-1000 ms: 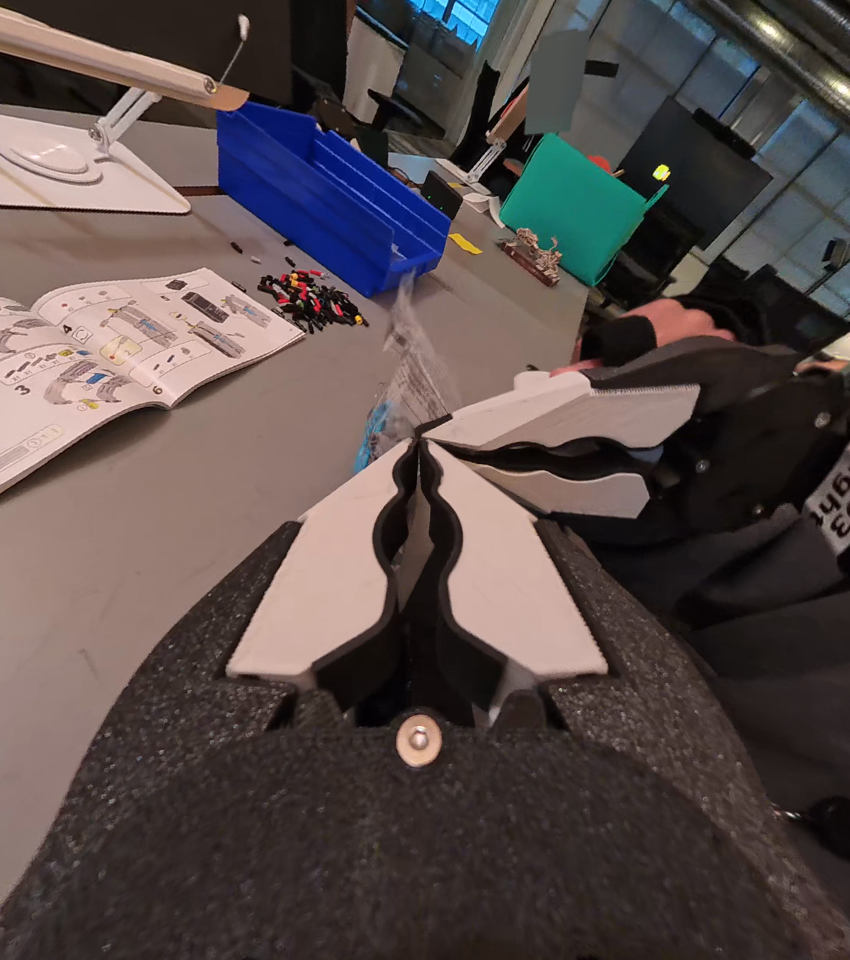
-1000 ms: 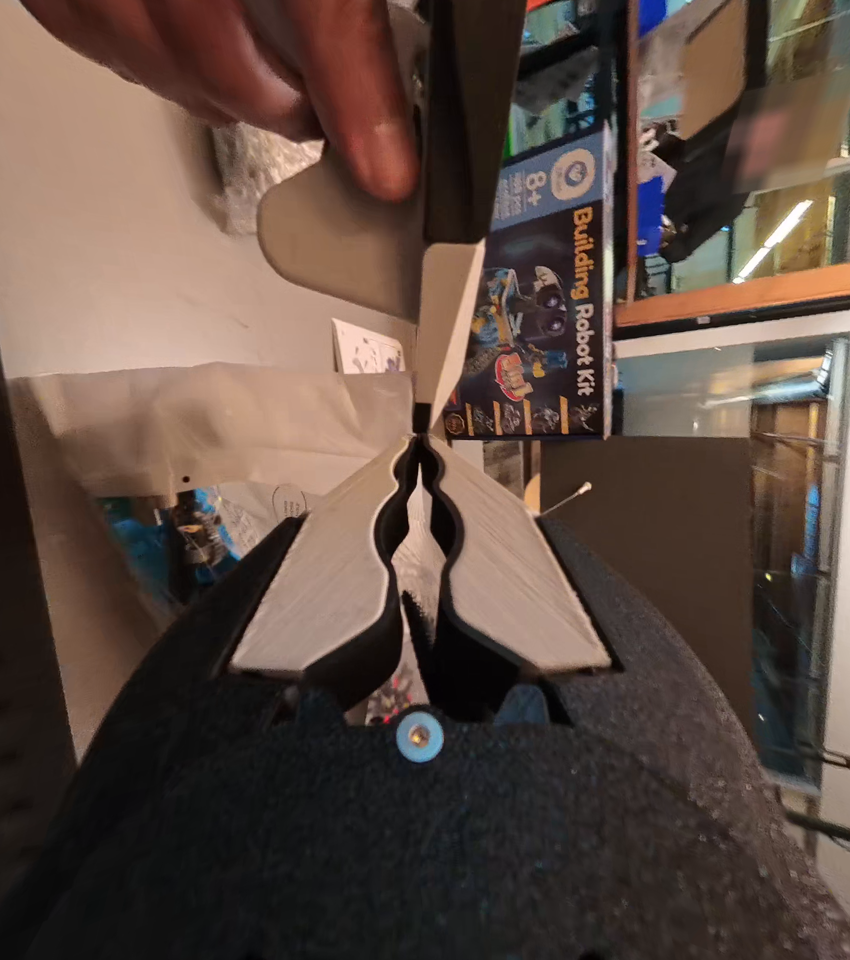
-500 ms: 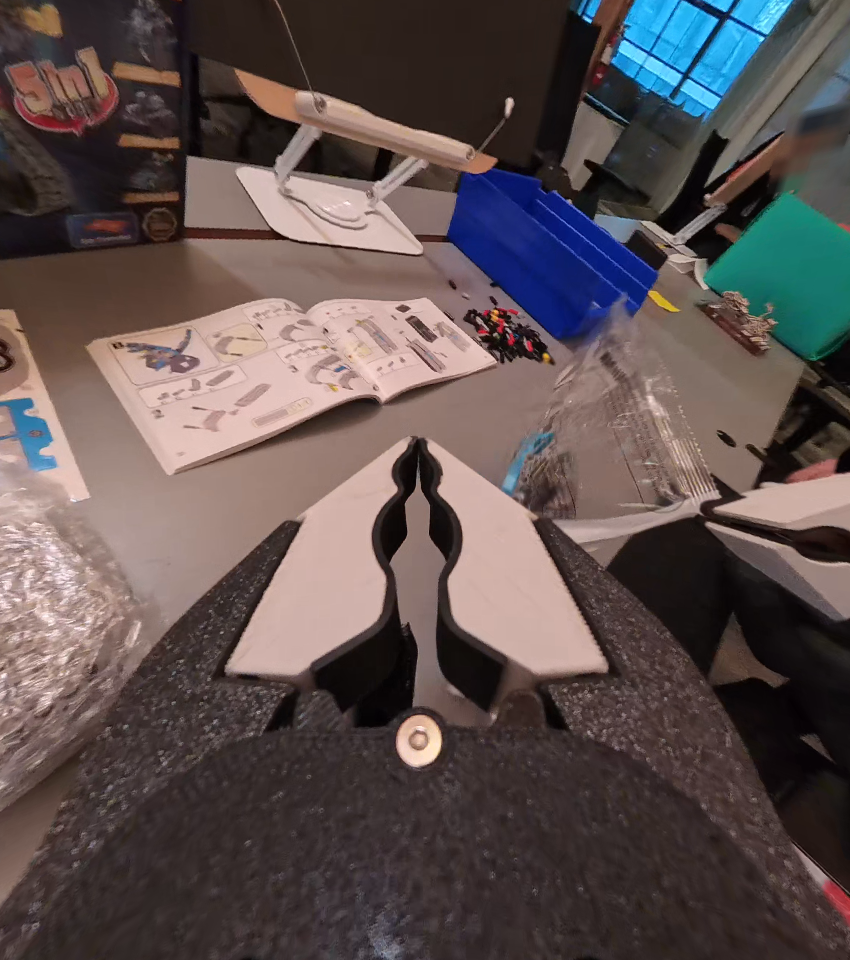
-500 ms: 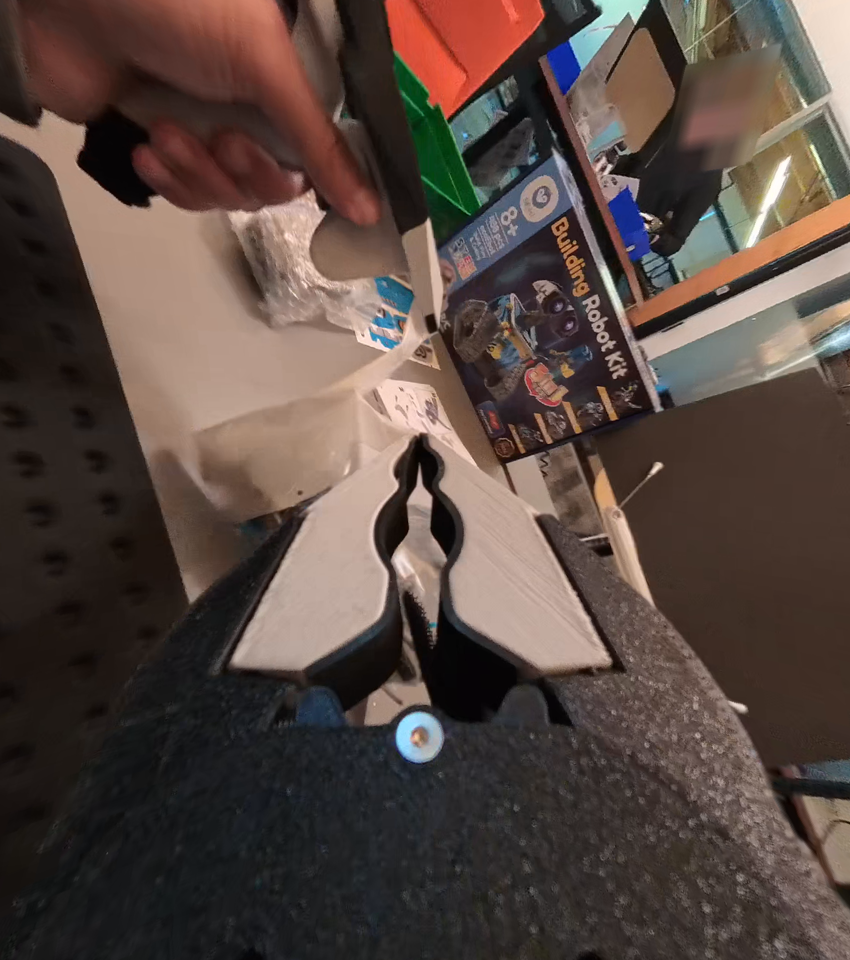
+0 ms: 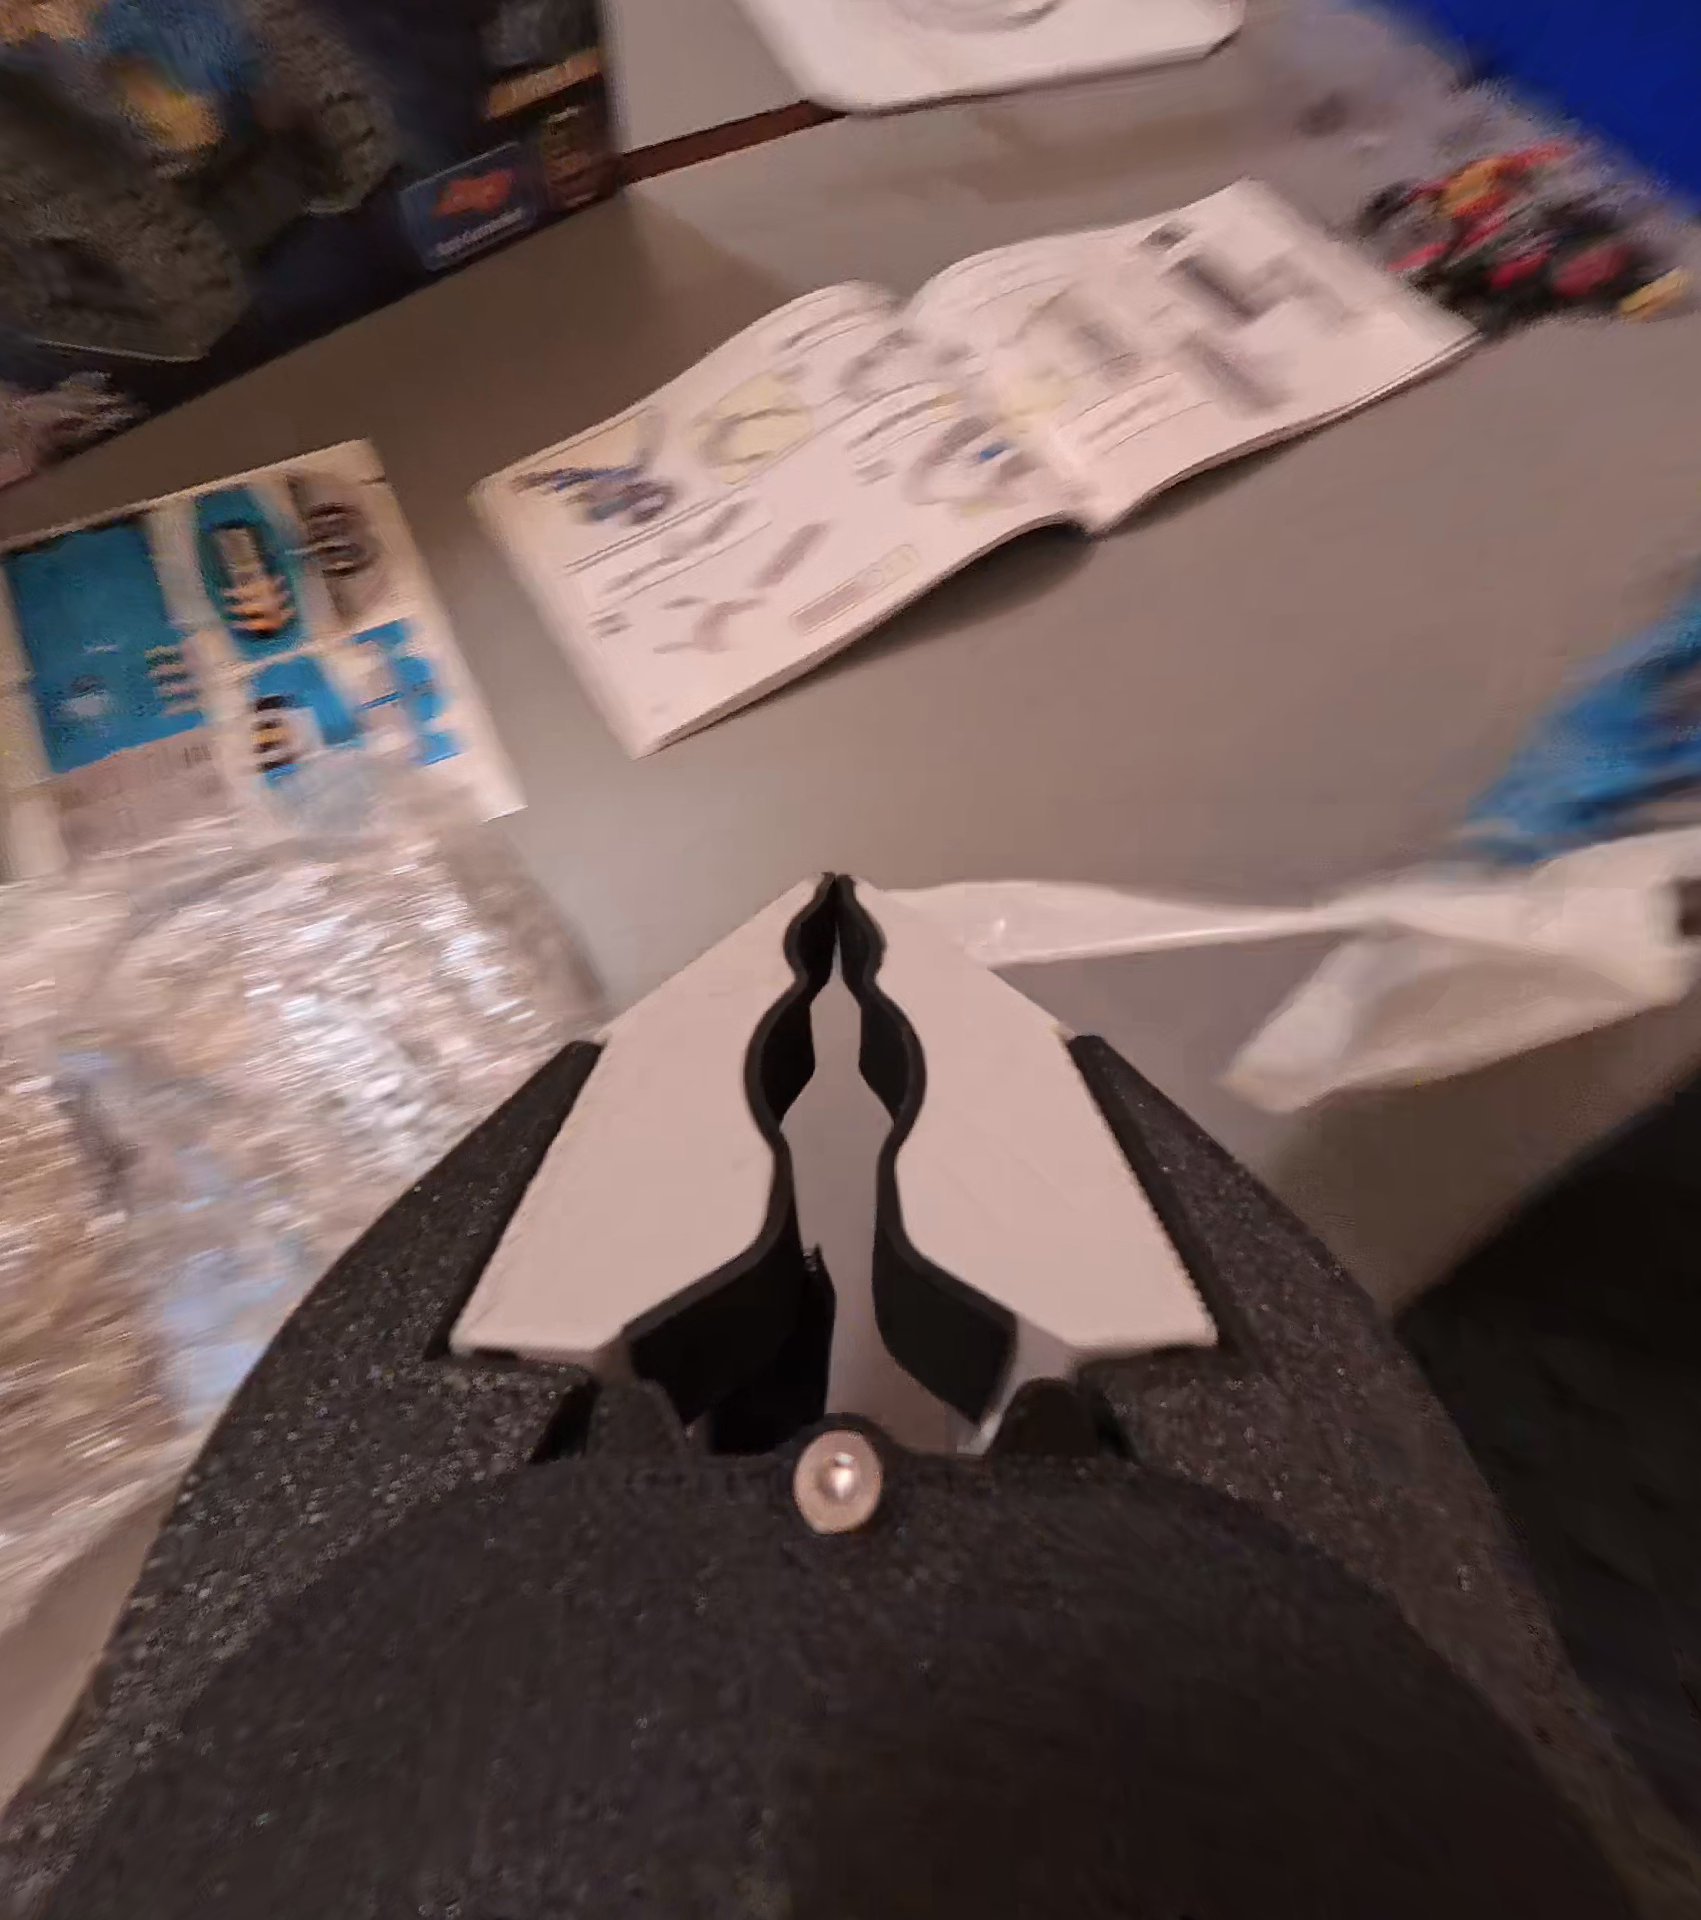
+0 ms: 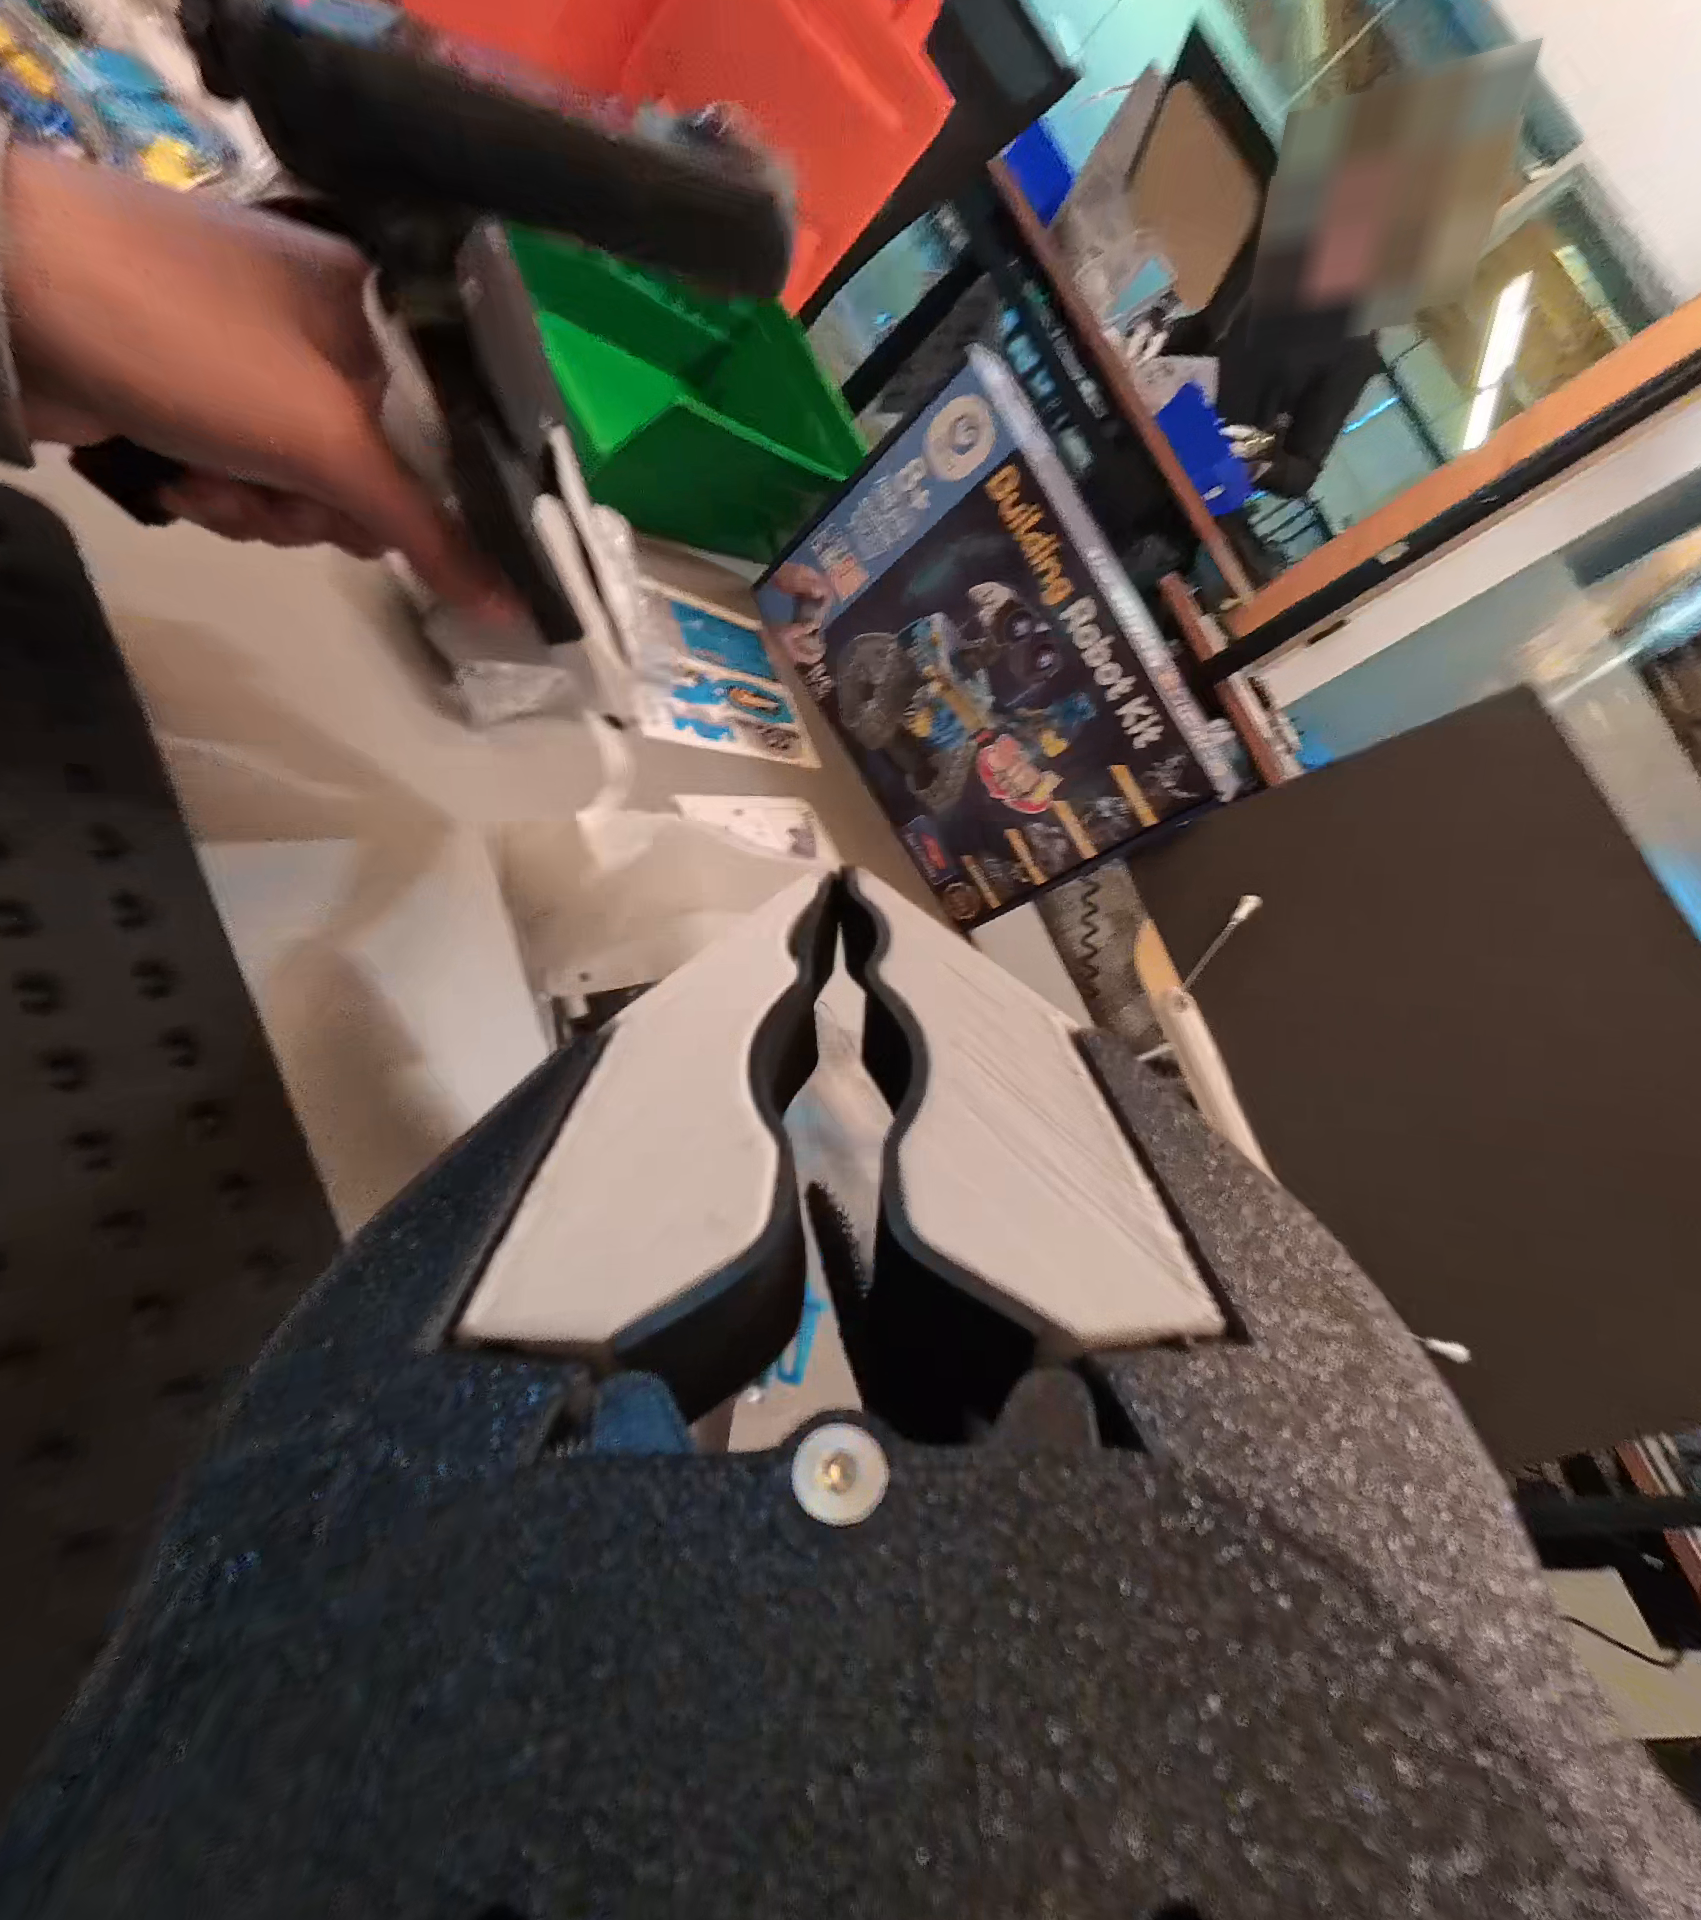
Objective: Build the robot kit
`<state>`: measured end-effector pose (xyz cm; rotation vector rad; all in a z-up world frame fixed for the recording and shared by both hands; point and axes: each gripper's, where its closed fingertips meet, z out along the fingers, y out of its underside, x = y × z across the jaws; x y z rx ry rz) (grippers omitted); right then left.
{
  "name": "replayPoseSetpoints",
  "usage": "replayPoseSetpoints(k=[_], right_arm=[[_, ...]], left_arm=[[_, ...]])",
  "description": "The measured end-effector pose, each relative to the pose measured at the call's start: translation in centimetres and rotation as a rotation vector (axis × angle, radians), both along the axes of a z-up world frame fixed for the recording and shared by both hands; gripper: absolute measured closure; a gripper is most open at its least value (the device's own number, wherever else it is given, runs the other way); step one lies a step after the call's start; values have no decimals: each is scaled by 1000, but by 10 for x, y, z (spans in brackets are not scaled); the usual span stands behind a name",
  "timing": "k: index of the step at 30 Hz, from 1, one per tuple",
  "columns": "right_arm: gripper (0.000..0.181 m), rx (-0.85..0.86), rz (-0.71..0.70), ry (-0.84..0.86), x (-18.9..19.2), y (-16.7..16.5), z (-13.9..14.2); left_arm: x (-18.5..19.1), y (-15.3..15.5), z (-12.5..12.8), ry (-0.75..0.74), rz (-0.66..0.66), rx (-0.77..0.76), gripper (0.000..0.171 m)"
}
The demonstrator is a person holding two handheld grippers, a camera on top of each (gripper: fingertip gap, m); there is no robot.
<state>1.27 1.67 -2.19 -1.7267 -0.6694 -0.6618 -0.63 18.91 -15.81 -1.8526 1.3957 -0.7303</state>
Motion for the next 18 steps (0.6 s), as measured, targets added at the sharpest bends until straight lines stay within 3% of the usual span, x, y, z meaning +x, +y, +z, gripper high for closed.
replayPoseSetpoints(k=[4,7,9,10,12,15,18], right_arm=[[181,-4,-13,53,11,-14,17],[181,14,-3,58,11,-18,27],[181,71,-22,60,18,-25,44],[181,84,-17,88,21,-31,53],[181,80,-22,127,28,-38,61],[181,72,-2,143,28,-41,60],[181,90,2,154,29,-44,66]], left_arm=[[-4,-1,8,-60,-18,-70,171],[-2,3,0,-25,-10,-51,171],[-16,26,-25,124,69,73,171],[-16,25,-29,113,59,40,171],[-13,20,-21,39,50,-43,171],[-14,27,-18,76,71,15,171],[-27,46,-33,167,139,77,171]])
